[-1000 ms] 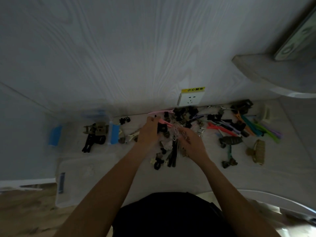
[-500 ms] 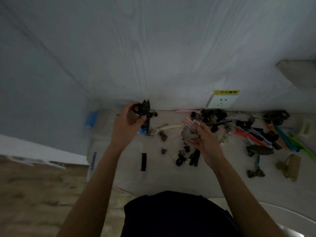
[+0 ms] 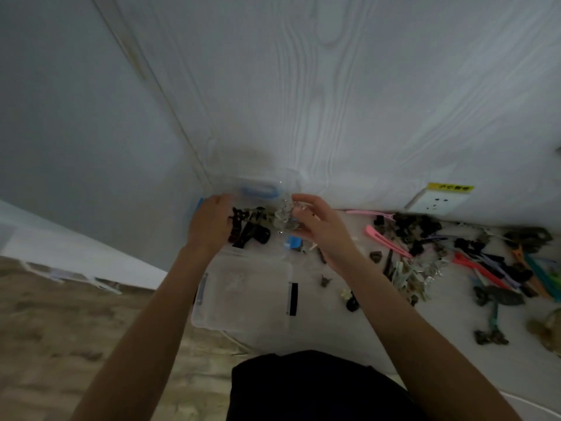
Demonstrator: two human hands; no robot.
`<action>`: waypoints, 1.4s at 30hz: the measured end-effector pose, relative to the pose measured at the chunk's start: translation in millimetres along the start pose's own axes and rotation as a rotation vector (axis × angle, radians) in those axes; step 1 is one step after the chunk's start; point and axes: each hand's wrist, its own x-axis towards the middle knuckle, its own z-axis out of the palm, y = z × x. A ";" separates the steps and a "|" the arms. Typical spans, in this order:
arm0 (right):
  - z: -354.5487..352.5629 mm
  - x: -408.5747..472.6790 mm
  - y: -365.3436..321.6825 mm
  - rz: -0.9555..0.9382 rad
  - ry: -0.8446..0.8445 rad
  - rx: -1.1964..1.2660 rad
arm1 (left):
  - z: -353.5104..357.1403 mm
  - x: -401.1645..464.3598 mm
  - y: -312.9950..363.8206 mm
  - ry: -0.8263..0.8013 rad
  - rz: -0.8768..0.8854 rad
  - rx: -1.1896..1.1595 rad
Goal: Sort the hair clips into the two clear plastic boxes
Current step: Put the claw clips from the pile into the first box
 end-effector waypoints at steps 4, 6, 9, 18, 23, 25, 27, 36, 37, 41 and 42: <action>24.9 23.6 5.2 -0.193 0.048 -0.481 | -5.4 -9.8 -14.3 0.119 0.010 -0.021; 35.7 32.3 5.5 -0.324 0.024 -0.733 | -5.8 -19.2 -19.2 0.221 0.055 -0.015; 44.9 44.0 6.6 -0.466 -0.253 -1.148 | -0.4 -26.9 -27.3 0.210 0.097 -0.026; 20.3 15.4 11.8 -0.539 -0.135 -1.021 | -0.9 -35.5 -5.6 0.266 0.064 -0.257; -33.2 -38.0 27.7 -0.466 0.220 -0.989 | 6.4 -40.5 61.2 0.268 0.261 -0.405; -64.6 -62.5 45.6 -0.367 0.310 -1.031 | 19.8 -42.7 101.1 0.145 0.378 -0.469; -88.9 -80.3 64.1 -0.225 0.369 -1.067 | 34.5 -41.7 130.4 -0.044 0.427 -0.523; -229.7 -164.9 120.2 0.027 0.704 -1.087 | 116.7 -14.9 258.1 -0.397 0.423 -0.348; -245.0 -171.2 121.2 0.042 0.744 -1.082 | 128.9 -12.3 267.8 -0.418 0.421 -0.324; -301.1 -188.3 127.8 0.192 0.871 -1.101 | 159.7 -25.2 312.2 -0.393 0.505 -0.236; -305.8 -187.8 130.3 0.223 0.891 -1.096 | 162.0 -29.0 316.1 -0.364 0.554 -0.247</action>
